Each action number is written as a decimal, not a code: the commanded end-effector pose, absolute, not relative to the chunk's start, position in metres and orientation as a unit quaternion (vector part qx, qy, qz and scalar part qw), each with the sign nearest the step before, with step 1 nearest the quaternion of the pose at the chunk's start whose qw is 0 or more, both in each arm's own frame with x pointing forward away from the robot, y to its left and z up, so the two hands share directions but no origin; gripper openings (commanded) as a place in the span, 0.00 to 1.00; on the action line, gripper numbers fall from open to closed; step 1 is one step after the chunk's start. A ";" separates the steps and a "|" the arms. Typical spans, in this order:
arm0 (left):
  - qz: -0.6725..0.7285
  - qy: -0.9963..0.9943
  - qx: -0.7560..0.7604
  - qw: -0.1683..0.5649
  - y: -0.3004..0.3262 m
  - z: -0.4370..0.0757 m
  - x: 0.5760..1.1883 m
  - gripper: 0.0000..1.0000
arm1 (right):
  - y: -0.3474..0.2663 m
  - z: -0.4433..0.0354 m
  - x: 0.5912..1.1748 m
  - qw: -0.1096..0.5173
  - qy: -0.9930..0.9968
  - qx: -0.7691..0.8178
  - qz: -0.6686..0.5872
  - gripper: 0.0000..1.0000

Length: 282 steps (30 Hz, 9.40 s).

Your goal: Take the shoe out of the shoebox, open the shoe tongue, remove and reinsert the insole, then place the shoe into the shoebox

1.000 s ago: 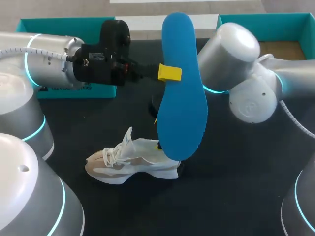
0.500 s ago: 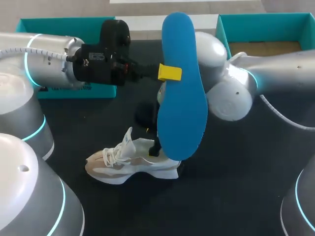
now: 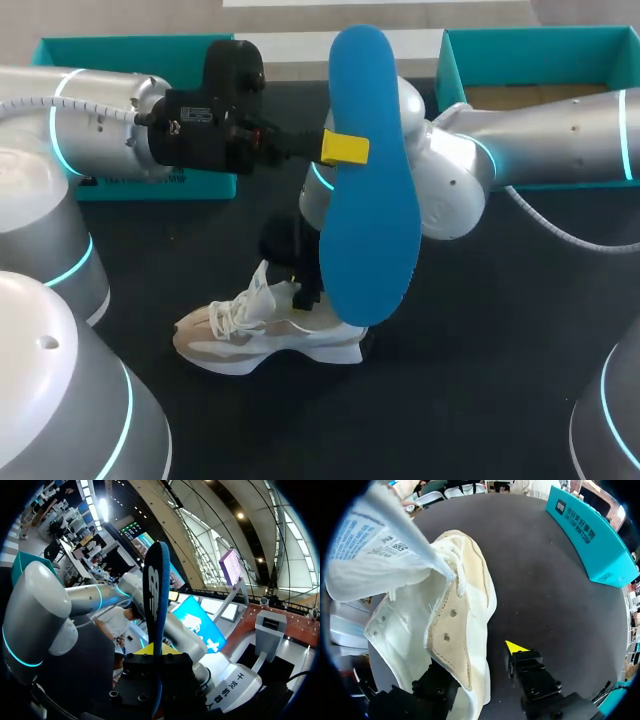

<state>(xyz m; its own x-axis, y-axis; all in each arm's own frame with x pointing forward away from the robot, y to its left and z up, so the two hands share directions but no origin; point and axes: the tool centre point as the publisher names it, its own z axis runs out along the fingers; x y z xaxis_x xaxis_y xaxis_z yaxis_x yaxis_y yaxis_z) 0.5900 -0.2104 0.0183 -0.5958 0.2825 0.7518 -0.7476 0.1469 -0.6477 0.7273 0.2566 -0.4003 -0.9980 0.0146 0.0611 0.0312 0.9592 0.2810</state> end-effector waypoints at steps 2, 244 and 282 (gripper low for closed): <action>0.627 -0.636 0.184 0.410 -0.210 0.018 0.589 0.00 | 0.255 -0.399 0.722 0.037 -0.991 -0.024 -0.124 0.00; 0.666 -0.705 -0.242 -0.041 -0.175 -0.056 0.591 0.00 | 0.164 -0.150 0.704 0.396 -0.539 -0.525 -0.526 1.00; 0.550 -0.650 -0.436 -0.290 -0.147 -0.099 0.627 0.00 | 0.164 -0.150 0.704 0.396 -0.539 -0.525 -0.526 1.00</action>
